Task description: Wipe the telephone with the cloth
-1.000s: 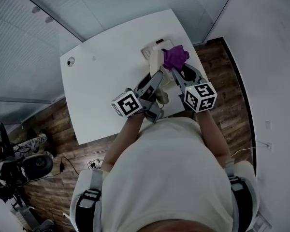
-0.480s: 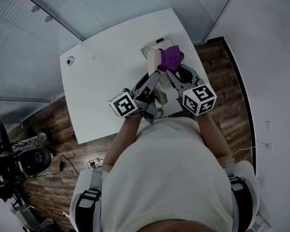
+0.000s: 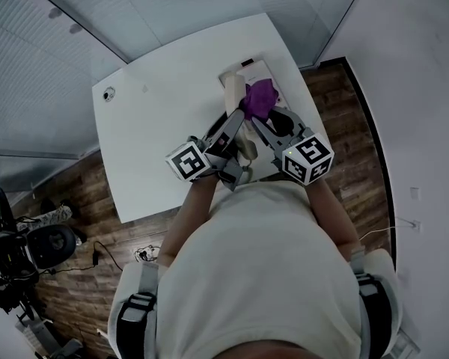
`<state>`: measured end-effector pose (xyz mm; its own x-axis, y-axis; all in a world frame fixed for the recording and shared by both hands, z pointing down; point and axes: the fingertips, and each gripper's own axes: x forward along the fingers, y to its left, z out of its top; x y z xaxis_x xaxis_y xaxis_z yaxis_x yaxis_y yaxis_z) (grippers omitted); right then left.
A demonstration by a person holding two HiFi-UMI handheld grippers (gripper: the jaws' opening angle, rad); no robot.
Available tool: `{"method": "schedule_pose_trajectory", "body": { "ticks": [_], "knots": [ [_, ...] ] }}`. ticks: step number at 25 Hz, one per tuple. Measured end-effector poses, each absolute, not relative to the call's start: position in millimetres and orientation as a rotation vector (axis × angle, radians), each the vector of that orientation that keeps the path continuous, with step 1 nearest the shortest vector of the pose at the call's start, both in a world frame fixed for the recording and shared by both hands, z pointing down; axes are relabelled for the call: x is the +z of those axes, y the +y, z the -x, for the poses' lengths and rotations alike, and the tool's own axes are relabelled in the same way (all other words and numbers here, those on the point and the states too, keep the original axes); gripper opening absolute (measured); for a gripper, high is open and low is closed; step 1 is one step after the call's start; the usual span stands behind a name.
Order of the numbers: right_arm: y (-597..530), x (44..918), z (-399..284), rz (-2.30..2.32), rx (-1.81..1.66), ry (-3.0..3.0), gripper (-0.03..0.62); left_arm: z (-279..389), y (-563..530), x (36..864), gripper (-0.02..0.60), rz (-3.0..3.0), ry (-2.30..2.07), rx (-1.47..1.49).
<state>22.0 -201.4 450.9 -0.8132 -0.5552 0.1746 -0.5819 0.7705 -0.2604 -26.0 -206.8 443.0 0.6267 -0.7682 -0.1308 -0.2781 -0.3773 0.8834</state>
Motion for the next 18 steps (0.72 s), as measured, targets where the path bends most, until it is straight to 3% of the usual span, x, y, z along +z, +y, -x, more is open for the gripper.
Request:
{"method": "schedule_pose_trajectory", "body": {
  "ticks": [18],
  "knots": [
    [-176.1, 449.0, -2.2, -0.738, 0.471, -2.928, 0.127, 34.5, -208.1, 441.8, 0.230, -1.859, -0.827, -0.745]
  ]
}}
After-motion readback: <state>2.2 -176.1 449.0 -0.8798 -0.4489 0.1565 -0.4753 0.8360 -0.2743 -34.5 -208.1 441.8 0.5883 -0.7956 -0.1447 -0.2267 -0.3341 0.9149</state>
